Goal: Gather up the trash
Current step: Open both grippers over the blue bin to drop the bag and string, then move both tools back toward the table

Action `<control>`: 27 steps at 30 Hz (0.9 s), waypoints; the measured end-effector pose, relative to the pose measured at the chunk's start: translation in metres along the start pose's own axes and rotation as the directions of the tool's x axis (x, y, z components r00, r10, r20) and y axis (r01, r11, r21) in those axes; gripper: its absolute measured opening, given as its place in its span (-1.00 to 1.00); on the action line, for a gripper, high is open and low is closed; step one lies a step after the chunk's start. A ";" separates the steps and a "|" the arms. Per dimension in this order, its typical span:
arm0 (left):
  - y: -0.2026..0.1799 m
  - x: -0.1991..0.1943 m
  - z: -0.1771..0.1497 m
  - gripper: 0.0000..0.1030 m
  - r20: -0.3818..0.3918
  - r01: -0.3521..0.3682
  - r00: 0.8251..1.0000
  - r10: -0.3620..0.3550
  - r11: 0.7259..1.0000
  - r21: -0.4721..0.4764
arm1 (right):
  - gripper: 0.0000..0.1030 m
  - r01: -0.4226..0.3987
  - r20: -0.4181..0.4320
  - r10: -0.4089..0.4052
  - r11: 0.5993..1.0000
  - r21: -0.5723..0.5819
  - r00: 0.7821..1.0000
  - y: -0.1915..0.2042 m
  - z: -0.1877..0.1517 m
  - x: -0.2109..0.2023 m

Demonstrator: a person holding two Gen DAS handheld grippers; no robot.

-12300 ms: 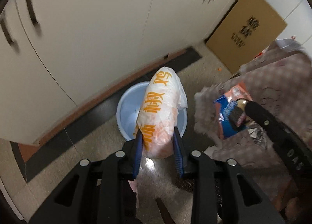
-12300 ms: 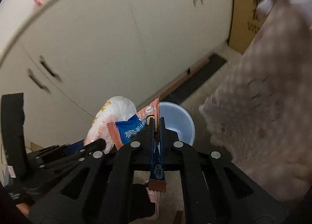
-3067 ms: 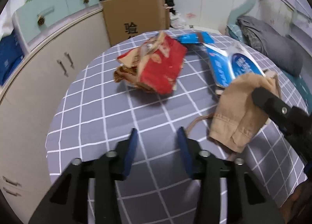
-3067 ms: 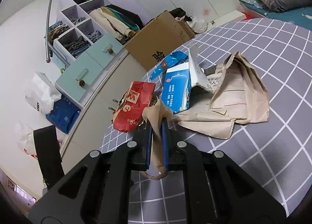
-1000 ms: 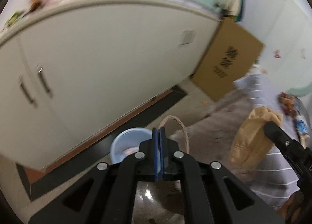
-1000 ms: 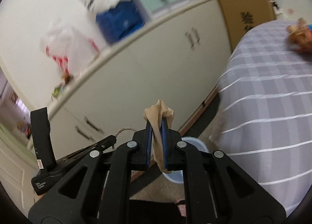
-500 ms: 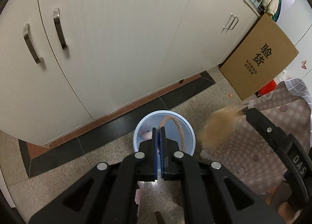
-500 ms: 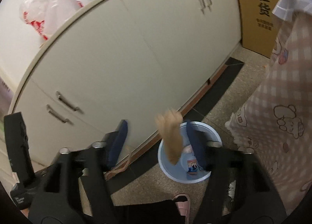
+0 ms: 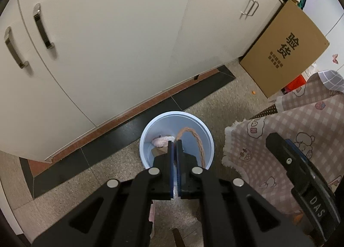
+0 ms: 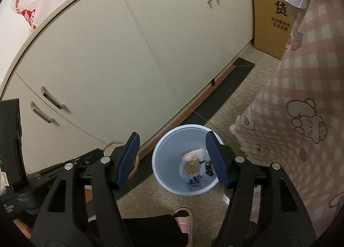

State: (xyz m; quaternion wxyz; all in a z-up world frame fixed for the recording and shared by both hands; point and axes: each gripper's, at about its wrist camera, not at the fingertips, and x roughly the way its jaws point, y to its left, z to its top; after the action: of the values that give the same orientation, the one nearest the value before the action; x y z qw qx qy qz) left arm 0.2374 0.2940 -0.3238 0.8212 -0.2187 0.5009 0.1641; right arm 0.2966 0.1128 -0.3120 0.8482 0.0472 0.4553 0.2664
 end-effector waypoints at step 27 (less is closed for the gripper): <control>-0.026 -0.036 0.006 -0.09 0.050 -0.003 0.999 0.000 0.999 0.054 | 0.23 0.006 0.069 -0.008 1.000 0.026 0.998 -0.011 -0.009 -0.045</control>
State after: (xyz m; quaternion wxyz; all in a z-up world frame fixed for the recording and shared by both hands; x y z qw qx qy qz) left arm 0.2388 0.2735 -0.2840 0.8390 -0.1919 0.4846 0.1565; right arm 0.2736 0.0793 -0.2872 0.8638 0.0658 0.4292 0.2557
